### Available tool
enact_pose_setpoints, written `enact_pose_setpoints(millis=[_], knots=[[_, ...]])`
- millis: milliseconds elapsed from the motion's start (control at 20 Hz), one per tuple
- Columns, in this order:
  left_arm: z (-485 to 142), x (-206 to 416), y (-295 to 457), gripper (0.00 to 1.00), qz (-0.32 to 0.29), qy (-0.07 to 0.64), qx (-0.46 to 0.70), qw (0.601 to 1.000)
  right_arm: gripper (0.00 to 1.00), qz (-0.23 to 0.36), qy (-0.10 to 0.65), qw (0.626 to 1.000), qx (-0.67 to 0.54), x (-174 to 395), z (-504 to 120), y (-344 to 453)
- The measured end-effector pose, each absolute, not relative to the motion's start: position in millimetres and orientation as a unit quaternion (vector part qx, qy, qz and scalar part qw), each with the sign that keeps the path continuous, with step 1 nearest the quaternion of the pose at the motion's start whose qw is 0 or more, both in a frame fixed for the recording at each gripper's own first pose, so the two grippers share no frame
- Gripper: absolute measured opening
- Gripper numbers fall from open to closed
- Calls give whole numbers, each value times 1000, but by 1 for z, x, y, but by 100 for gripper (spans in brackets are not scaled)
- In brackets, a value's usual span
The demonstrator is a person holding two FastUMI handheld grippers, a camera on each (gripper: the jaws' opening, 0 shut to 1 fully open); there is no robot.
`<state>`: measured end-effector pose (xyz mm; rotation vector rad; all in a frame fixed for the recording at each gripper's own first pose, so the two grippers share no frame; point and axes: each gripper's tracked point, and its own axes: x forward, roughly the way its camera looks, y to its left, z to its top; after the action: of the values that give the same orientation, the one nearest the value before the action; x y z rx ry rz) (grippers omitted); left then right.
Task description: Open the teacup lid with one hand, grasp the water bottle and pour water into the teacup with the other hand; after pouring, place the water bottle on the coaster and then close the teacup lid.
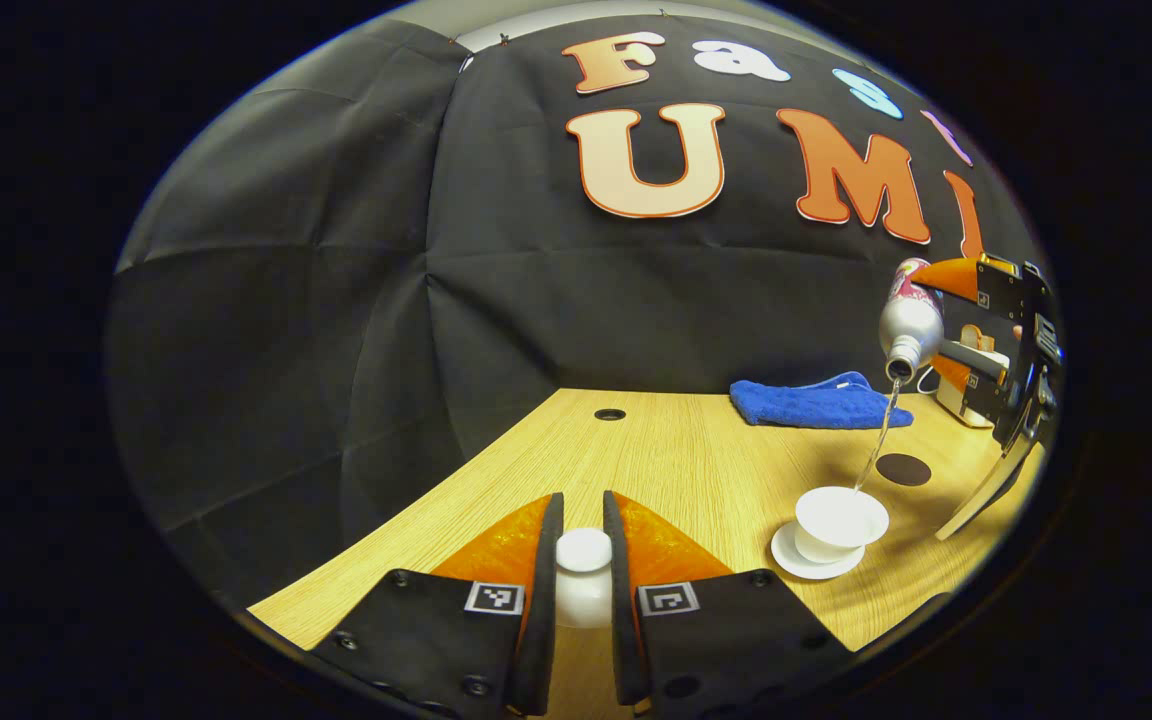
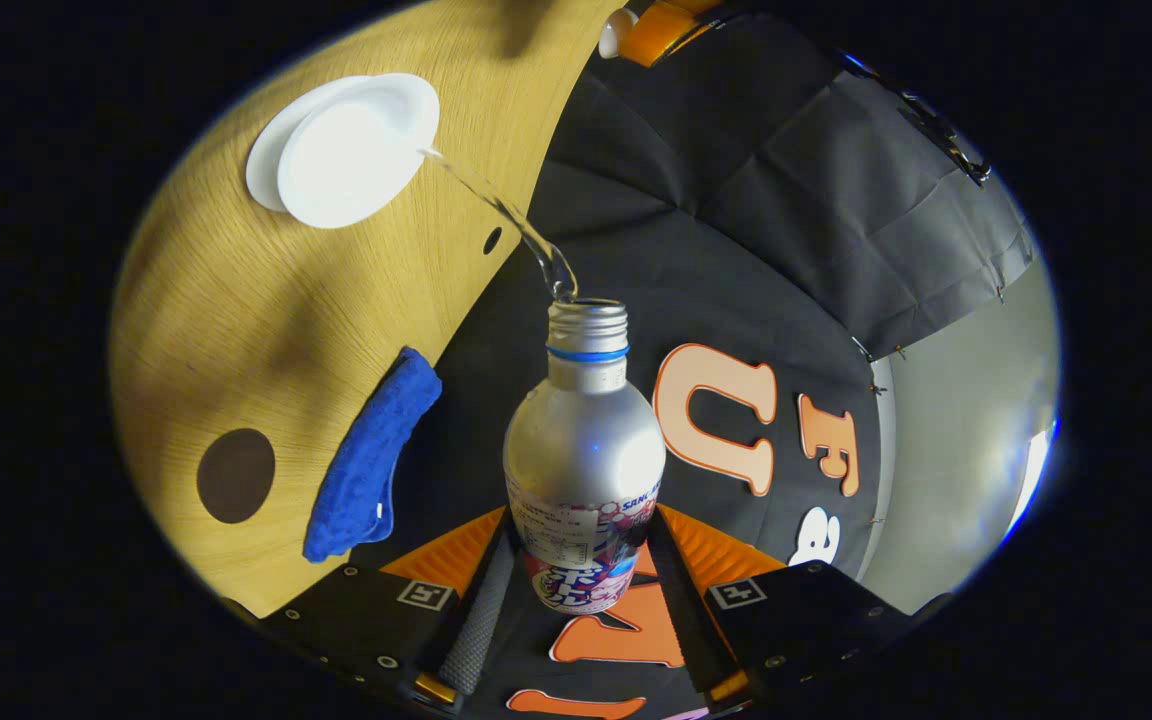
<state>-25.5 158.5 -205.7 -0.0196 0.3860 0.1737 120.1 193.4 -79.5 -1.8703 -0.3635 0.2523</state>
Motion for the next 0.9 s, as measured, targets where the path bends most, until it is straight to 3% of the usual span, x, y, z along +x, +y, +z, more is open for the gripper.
enact_pose_setpoints(millis=[50,100,450,500,900], knots=[[-205,-26,158,24,86,191,-10,978,74,104,-158,573,-797,121,-75,191],[-205,-25,159,28,86,191,-10,978,74,101,-162,572,-798,124,-69,191],[-202,-23,158,24,83,190,-5,978,78,88,-185,561,-802,127,-45,192],[-203,-22,158,28,83,190,-5,978,78,87,-188,560,-802,128,-41,193],[-203,-24,157,28,81,192,-3,978,78,125,-197,538,-810,119,-75,210]])
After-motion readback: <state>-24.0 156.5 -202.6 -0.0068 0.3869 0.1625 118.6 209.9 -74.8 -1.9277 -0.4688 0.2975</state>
